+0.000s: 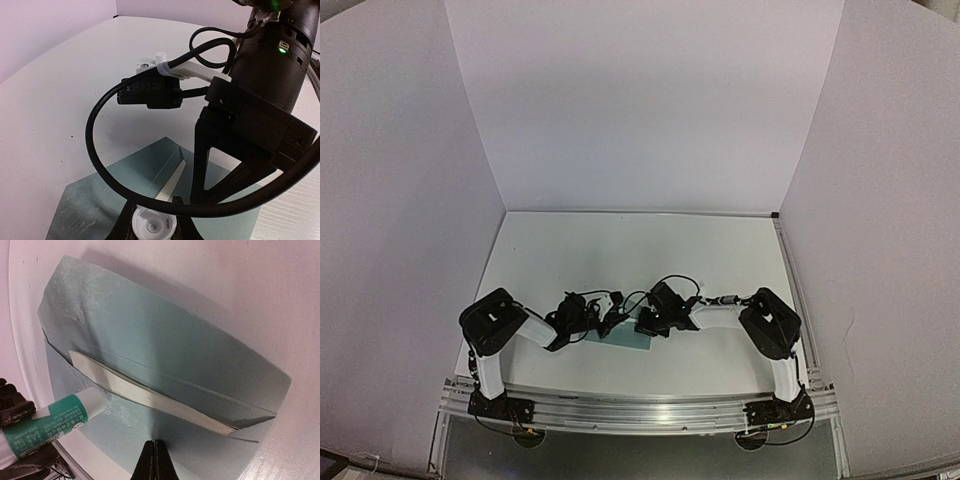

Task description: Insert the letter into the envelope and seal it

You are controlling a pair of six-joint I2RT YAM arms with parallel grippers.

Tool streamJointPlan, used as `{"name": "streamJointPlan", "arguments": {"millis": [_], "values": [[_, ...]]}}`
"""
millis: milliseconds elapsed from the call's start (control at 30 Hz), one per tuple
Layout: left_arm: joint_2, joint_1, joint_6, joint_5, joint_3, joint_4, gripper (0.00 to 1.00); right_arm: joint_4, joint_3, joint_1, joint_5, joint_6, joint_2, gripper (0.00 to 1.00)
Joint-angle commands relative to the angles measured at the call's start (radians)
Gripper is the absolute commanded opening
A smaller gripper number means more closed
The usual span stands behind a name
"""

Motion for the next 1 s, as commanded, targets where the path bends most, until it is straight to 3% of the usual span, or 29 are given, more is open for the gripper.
{"name": "streamJointPlan", "arguments": {"millis": [0,967], "values": [[0.010,0.002,-0.021,0.000,0.010,0.001,0.00,-0.064,0.007,0.001,0.004,-0.012,0.016,0.00],[-0.043,0.019,0.109,-0.158,-0.154,-0.103,0.00,-0.065,-0.016,-0.001,0.022,-0.009,0.007,0.00]]}}
